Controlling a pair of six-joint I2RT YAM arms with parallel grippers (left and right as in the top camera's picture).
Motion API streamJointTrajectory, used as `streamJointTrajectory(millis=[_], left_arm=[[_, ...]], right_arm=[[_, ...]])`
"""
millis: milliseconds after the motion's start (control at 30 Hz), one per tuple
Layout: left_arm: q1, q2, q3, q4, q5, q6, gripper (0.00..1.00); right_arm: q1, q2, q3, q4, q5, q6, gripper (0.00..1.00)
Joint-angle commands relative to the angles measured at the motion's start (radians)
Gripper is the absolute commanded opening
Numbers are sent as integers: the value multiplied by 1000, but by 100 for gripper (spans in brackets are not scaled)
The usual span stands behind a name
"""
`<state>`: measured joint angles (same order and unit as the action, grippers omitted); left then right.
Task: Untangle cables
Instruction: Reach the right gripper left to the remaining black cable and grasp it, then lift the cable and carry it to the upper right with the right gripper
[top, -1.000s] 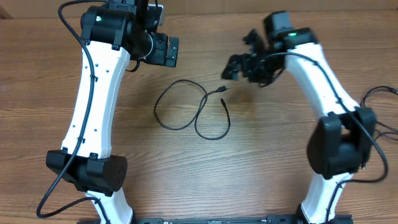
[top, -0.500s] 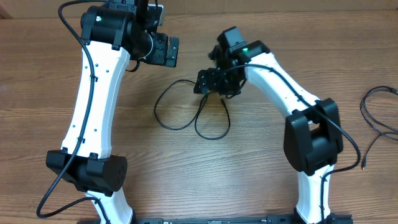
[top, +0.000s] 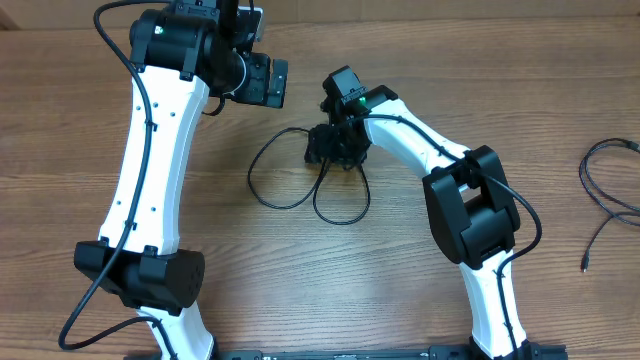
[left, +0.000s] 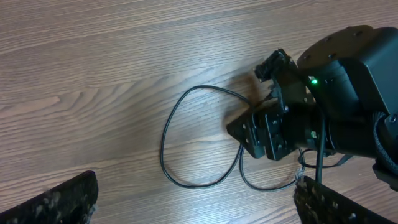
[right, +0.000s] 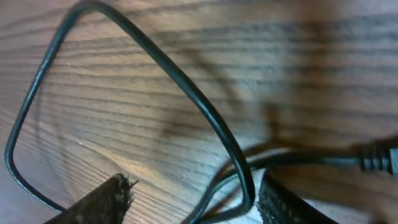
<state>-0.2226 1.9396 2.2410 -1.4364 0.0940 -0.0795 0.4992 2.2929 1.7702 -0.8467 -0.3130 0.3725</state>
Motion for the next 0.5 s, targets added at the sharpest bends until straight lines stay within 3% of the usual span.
streamJointTrajectory(millis=[0, 67, 333, 467], left_arm=[[0, -21, 13, 1, 10, -13, 100], [0, -21, 13, 1, 10, -13, 100], [0, -21, 13, 1, 10, -13, 100], [0, -21, 13, 1, 10, -13, 100]], right_arm=[[12, 23, -56, 29, 34, 3, 55], [24, 23, -75, 37, 98, 28, 42], [84, 23, -87, 30, 277, 31, 37], [91, 23, -88, 23, 320, 74, 21]])
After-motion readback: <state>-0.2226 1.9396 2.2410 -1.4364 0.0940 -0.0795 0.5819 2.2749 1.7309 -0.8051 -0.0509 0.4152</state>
